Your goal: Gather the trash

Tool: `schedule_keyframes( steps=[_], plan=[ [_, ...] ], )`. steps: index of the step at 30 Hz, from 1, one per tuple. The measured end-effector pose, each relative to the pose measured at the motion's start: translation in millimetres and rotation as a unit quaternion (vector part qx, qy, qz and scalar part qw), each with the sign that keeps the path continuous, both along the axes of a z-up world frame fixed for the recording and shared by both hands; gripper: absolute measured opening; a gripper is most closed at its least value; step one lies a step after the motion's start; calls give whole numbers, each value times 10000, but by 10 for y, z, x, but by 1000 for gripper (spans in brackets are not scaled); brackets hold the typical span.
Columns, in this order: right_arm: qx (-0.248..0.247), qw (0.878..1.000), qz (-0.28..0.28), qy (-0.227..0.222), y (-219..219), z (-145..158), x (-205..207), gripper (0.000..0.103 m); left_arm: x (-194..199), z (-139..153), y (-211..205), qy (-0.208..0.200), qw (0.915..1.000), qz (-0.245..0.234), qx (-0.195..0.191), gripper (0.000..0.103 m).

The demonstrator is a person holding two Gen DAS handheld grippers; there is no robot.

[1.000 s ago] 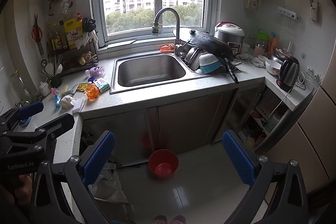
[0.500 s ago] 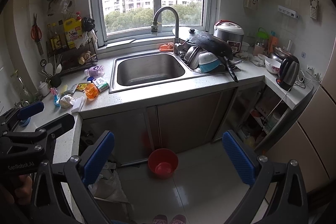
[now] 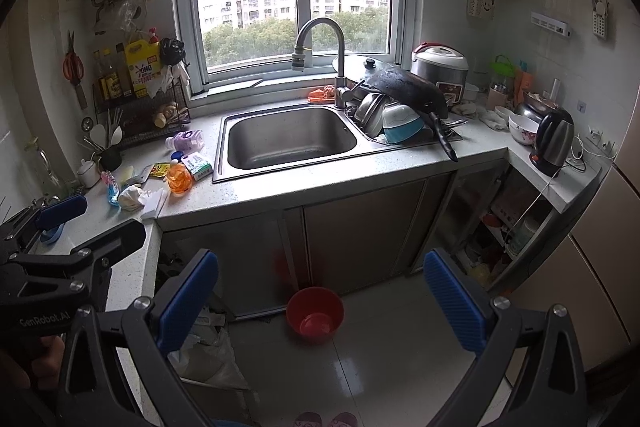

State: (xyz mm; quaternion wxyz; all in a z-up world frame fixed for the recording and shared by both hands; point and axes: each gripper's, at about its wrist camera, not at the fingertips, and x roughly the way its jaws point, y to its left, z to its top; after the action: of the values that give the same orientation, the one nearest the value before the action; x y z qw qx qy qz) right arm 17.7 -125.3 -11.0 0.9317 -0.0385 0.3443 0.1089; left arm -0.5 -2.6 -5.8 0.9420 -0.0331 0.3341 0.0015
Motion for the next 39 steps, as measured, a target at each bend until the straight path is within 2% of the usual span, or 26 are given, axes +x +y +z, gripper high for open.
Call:
schedule_keyframes(
  steps=[11, 16, 20, 23, 27, 30, 33, 37, 39],
  plan=[
    [116, 9999, 128, 2, -50, 10, 59, 103, 25, 47, -50, -6, 9999, 89, 88, 103],
    [129, 9995, 303, 12, -77, 26, 135, 103, 125, 83, -91, 113, 9996, 245, 80, 103],
    [118, 9984, 551, 67, -89, 43, 261, 103, 208, 136, -76, 41, 9986, 519, 80, 103],
    [120, 9974, 707, -75, -98, 81, 316, 103, 296, 148, -54, 127, 9976, 677, 3, 103],
    [-96, 9961, 842, -226, -59, 141, 469, 103, 354, 173, -43, 252, 9947, 959, 265, 103],
    [-125, 9962, 724, -467, -46, 148, 588, 103, 398, 147, 80, 419, 9936, 1047, 20, 103],
    [-27, 9953, 848, -462, -20, 96, 706, 103, 457, 125, 267, 517, 9894, 1348, -144, 103],
    [-3, 9939, 1030, -397, 159, -51, 881, 103, 509, 31, 530, 703, 9812, 1796, 85, 103],
    [-2, 9910, 1327, -203, 325, -142, 1005, 103, 549, -31, 709, 793, 9763, 2009, 141, 103]
  ],
)
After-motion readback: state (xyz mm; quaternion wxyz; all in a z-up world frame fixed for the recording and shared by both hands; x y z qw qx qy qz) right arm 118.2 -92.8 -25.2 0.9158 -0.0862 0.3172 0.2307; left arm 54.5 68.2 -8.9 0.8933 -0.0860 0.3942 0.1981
